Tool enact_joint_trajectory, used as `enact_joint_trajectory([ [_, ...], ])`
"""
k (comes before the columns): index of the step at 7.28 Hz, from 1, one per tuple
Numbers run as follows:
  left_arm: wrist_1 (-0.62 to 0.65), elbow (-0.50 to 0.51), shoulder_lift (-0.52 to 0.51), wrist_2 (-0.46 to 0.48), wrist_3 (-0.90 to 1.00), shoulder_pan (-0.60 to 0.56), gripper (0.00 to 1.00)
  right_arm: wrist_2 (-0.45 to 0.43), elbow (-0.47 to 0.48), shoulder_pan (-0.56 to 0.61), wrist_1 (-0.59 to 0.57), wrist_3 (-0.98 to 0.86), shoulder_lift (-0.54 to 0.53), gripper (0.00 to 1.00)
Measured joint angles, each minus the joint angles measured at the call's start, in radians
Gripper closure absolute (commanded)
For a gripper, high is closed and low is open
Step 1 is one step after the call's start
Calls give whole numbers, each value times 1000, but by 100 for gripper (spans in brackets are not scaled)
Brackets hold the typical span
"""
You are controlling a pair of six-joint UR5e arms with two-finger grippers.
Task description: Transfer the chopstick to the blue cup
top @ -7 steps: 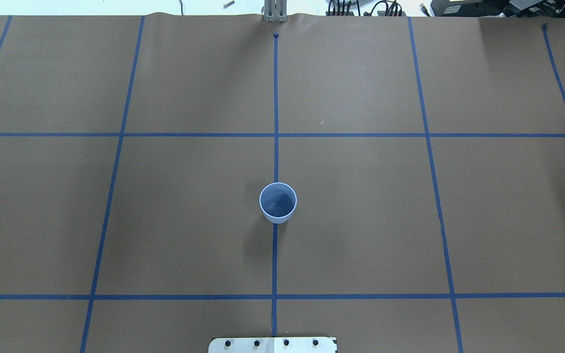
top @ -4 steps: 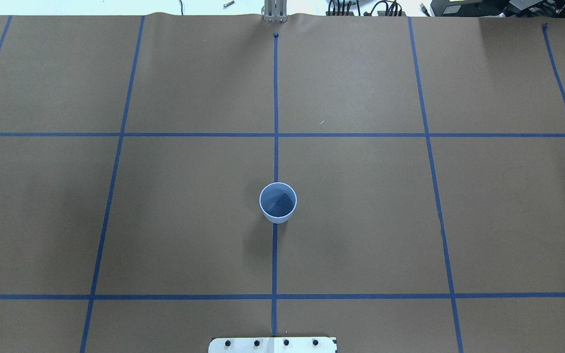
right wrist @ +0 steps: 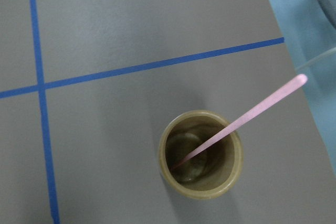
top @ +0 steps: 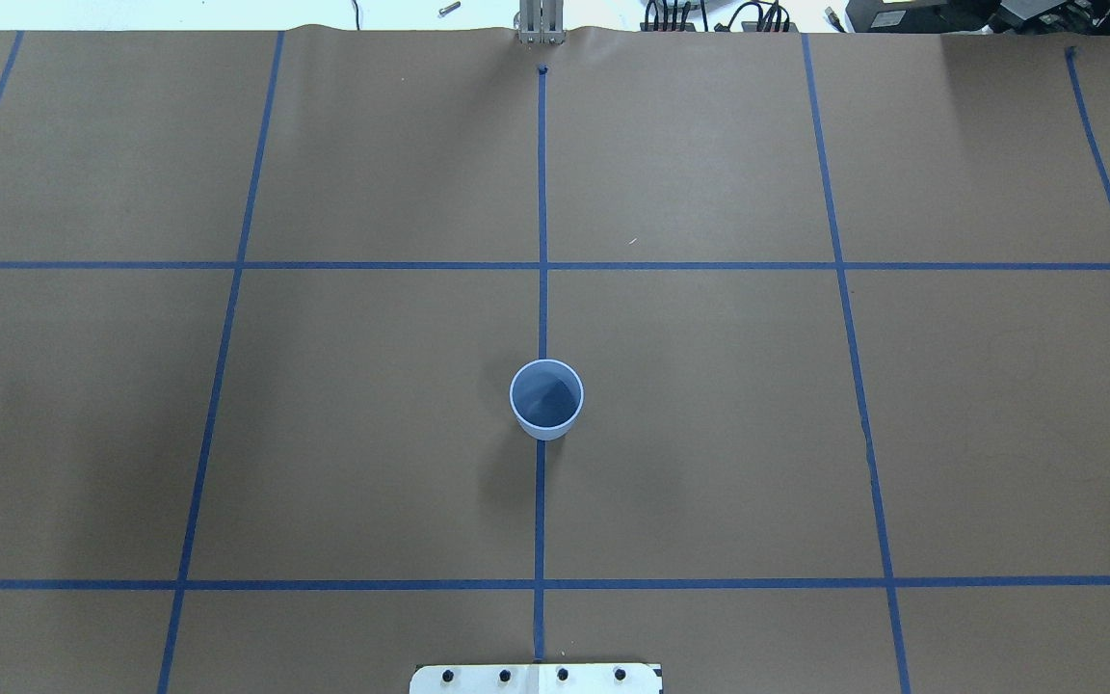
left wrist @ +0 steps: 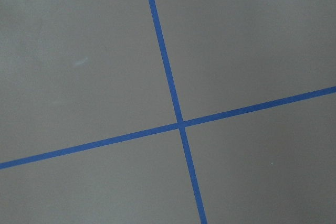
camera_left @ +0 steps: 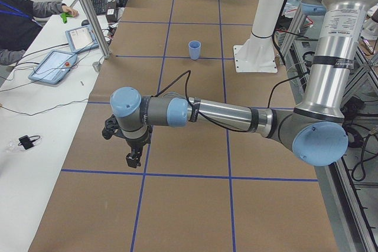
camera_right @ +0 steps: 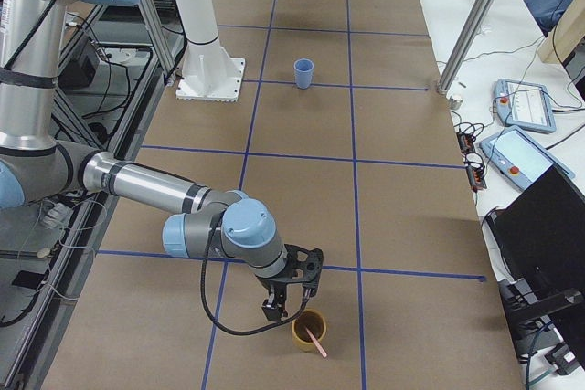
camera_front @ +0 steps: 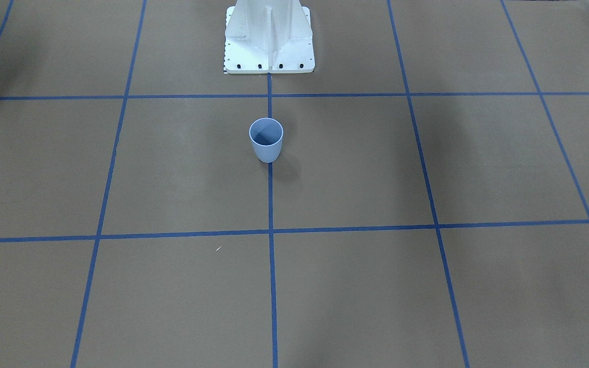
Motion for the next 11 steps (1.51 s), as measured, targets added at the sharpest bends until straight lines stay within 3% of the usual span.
enact_joint_trajectory([
  [1,0,-8,9,-1,1,0,1,-25,-81,-1,95,59,32,6],
  [3,1,-23,15,-1,1,0,1,-45,-198,-1,170,96,102,12],
  [6,6,-58,35,2,0,-1,1,-49,-236,-1,179,124,122,24],
  [10,8,-79,53,2,-1,0,1,-50,-270,0,179,140,127,24],
  [11,8,-80,53,3,-1,-1,1,-56,-271,0,179,152,132,28],
])
